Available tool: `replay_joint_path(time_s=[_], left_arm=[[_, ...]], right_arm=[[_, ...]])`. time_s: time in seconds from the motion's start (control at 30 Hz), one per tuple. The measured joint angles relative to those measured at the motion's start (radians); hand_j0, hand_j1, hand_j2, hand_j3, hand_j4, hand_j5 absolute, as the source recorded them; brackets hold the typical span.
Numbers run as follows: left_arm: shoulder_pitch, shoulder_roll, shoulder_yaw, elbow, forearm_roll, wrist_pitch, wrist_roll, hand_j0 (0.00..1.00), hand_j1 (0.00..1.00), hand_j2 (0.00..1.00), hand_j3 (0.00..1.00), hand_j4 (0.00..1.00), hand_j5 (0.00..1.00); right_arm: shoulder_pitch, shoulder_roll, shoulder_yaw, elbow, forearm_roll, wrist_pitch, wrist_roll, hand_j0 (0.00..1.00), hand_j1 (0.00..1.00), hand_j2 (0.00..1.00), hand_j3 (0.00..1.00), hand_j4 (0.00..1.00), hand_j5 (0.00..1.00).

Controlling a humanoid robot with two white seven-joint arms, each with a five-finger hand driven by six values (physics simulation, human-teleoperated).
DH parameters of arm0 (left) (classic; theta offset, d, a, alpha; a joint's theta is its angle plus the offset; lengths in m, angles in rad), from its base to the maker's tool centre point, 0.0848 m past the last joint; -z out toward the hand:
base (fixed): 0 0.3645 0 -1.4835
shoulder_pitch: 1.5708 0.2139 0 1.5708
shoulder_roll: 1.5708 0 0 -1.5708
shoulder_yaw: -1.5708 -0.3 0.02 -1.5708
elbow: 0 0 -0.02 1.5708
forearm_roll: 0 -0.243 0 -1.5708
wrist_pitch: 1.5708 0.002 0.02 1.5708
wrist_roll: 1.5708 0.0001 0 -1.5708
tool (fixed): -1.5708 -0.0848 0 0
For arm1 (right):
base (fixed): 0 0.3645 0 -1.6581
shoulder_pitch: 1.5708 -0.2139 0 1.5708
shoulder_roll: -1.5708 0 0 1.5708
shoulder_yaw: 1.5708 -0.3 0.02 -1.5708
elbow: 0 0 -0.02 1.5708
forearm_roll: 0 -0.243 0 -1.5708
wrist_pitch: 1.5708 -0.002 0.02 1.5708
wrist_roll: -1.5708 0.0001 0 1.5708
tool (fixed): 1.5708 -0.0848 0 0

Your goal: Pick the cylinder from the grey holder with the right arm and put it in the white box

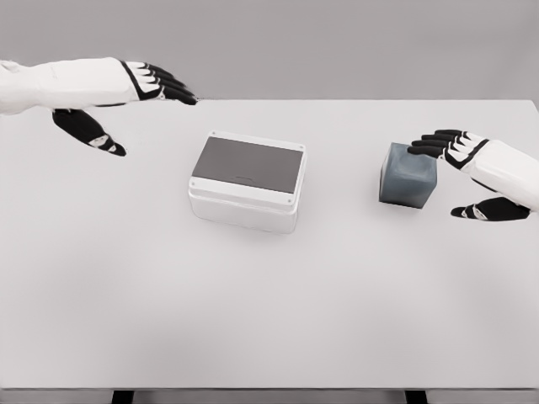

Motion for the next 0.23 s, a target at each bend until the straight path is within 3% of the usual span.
replay_joint_path(time_s=[0.1, 0.23], left_arm=[[0.105, 0.091, 0.021, -0.014, 0.116, 0.001, 0.001, 1.0, 1.0, 1.0, 1.0, 1.0, 1.0], [0.164, 0.137, 0.03, -0.018, 0.153, -0.004, 0.0, 1.0, 1.0, 1.0, 1.0, 1.0, 1.0]], right_arm=[[0.0, 0.0, 0.001, 0.0, 0.0, 0.0, 0.0, 1.0, 1.0, 1.0, 1.0, 1.0, 1.0], [0.0, 0.001, 0.0, 0.0, 0.0, 0.0, 0.0, 1.0, 1.0, 1.0, 1.0, 1.0, 1.0]])
